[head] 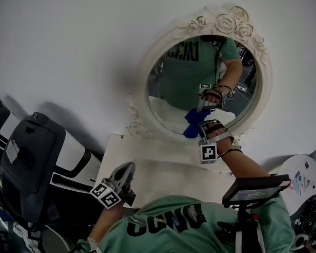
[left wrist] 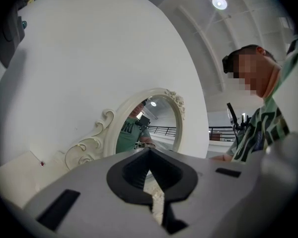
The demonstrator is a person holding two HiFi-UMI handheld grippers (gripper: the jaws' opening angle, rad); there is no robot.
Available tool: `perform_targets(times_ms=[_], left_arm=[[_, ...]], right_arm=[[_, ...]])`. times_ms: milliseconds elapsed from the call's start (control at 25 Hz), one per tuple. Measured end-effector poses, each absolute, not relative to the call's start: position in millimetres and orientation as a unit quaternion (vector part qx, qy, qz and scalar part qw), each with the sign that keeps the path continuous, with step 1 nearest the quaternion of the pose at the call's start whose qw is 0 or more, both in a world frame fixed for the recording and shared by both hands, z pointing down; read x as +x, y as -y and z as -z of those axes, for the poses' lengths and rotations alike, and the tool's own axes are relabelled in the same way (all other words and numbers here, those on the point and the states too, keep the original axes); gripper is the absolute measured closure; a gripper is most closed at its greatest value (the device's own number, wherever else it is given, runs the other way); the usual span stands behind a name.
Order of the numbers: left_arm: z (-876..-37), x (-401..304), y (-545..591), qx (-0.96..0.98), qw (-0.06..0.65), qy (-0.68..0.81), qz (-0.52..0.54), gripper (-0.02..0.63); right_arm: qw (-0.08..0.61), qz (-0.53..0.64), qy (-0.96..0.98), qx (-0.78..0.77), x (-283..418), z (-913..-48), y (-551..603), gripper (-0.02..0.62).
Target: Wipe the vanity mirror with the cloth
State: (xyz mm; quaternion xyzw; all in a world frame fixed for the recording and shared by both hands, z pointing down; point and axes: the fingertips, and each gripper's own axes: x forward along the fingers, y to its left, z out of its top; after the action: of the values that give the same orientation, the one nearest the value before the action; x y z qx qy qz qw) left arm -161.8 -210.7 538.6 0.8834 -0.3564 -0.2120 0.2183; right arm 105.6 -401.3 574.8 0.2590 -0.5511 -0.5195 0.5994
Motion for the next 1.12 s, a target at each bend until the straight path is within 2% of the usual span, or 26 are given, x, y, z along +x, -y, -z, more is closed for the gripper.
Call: perform_targets(times_ms=[280,520,760,1120], left_arm=[[-539,-222,191,0.86,0.209,0.409,0.22,0.606],[-547,-252,178,0.844,0.21,0.442,0.22,0.606],[-543,-233,188,0.855,0.214,0.423,0.211,0.606],[-528,-135,219,0.898,0.217,0.332,0.192,0.606]], right_arm=[[0.546,0.591,0.564,0.184,-37,-601,422,0.545],[0.563,0.597,0.55,0.153,-66,-625,439,0.545],[0.579,0.581,0.55,0.158,-31,-632,436,0.545],[0.647,0.505,0.533,0.205,141,-636,409,0.545]])
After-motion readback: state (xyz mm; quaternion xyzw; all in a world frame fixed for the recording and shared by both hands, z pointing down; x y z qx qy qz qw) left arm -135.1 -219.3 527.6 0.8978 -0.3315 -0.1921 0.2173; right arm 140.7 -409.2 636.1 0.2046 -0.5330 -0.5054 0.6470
